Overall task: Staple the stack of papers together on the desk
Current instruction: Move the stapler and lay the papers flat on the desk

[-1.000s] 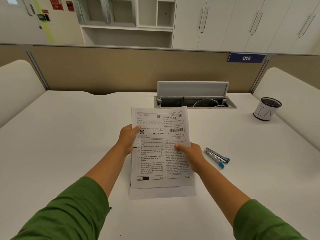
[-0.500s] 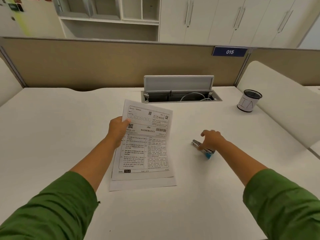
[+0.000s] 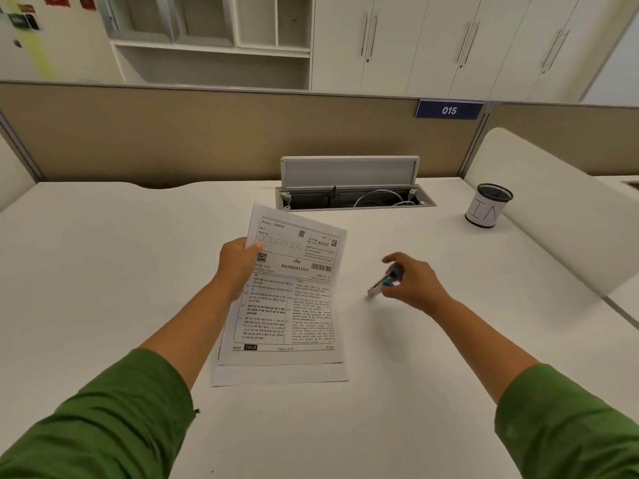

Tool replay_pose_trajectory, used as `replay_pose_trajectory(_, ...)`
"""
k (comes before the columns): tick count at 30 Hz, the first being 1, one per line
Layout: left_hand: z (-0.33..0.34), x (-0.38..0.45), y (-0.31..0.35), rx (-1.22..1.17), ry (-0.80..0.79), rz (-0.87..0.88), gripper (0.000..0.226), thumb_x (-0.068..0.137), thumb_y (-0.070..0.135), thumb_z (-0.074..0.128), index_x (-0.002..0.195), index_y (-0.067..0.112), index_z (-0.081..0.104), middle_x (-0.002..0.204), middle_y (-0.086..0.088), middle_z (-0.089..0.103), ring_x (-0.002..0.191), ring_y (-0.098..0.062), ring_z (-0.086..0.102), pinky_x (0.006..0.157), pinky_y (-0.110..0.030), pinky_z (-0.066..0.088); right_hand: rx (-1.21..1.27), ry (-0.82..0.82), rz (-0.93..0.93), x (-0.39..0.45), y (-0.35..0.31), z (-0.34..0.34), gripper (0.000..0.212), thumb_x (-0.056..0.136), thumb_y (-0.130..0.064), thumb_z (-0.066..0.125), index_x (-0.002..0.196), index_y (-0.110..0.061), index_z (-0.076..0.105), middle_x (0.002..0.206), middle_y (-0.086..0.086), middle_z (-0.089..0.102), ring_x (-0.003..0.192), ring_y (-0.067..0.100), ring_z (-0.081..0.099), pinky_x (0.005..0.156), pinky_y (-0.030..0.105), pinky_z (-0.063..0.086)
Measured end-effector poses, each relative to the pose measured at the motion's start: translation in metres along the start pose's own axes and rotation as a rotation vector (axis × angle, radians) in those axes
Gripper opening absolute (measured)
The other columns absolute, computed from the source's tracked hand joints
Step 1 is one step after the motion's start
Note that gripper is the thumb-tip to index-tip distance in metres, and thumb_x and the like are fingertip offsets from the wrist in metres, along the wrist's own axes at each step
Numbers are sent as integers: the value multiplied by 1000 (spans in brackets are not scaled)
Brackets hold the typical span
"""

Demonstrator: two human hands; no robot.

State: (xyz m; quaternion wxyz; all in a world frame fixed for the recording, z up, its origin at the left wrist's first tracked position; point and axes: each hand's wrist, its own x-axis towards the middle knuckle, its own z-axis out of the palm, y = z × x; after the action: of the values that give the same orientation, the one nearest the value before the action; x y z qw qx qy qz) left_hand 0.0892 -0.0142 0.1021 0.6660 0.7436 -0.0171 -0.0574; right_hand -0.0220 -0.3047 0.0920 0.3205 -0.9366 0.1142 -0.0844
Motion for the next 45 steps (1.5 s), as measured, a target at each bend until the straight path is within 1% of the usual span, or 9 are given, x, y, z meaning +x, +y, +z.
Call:
replay_pose_trajectory(8,1,0,1,24,5,18,13,93,17,51,96,13,63,83,-3,66,71,-18,63,56,-27,51,926,2,46,1,-60,8,50,75,-8,73,115,-24,48,107,11,68,97,23,66,90,34,51)
replay_pose_trajectory(13,2,-1,3,46,-11,43,13,93,17,50,93,14,63,87,-7,66,74,-22,64,61,-29,53,1001,-54,-30,2,-86,21,44,77,-9,71,109,-30,48,113,5,67,98,22,66,73,21,57)
replay_pose_trajectory(17,4,-3,3,48,-29,58,14,93,16,49,98,14,62,90,-8,67,78,-25,65,64,-31,54,1291,-69,68,1,-99,35,20,92,-25,51,112,-22,54,101,-1,72,93,18,68,74,30,57)
replay_pose_trajectory(21,6,-6,5,58,-44,72,16,94,16,49,100,14,63,86,-3,66,72,-16,64,55,-24,52,1567,-278,342,-2,-110,46,52,97,-44,28,118,-9,61,104,8,66,81,15,60,65,27,54)
replay_pose_trajectory(25,6,-7,7,105,-57,87,16,94,18,47,102,15,61,86,-2,66,73,-16,63,56,-24,51,1471,-372,395,-2,-115,51,48,99,-42,24,120,-11,53,92,8,68,57,10,49,44,18,42)
replay_pose_trajectory(30,3,-7,8,114,-79,90,15,94,19,48,100,18,61,88,-4,66,76,-21,64,65,-32,54,1224,-462,304,0,-119,42,45,93,-50,39,119,-15,50,80,5,57,48,8,42,43,14,39)
replay_pose_trajectory(34,3,-6,9,190,-92,107,16,94,21,47,101,18,61,88,-2,67,81,-24,65,71,-37,55,749,-367,155,2,-120,42,52,86,-22,63,124,-18,29,85,8,53,54,9,42,50,15,44)
replay_pose_trajectory(42,0,-6,21,267,-200,54,18,94,22,48,100,16,63,88,-3,69,78,-22,67,65,-32,56,385,-178,-64,26,-131,18,20,93,-29,49,108,-19,39,86,-5,54,80,15,53,64,23,45)
replay_pose_trajectory(45,-3,-8,24,302,-251,34,18,94,22,48,101,16,63,88,-3,69,79,-21,68,64,-31,56,207,-162,-93,37,-130,4,39,90,-43,50,119,-18,43,99,-5,57,92,18,55,74,34,44)
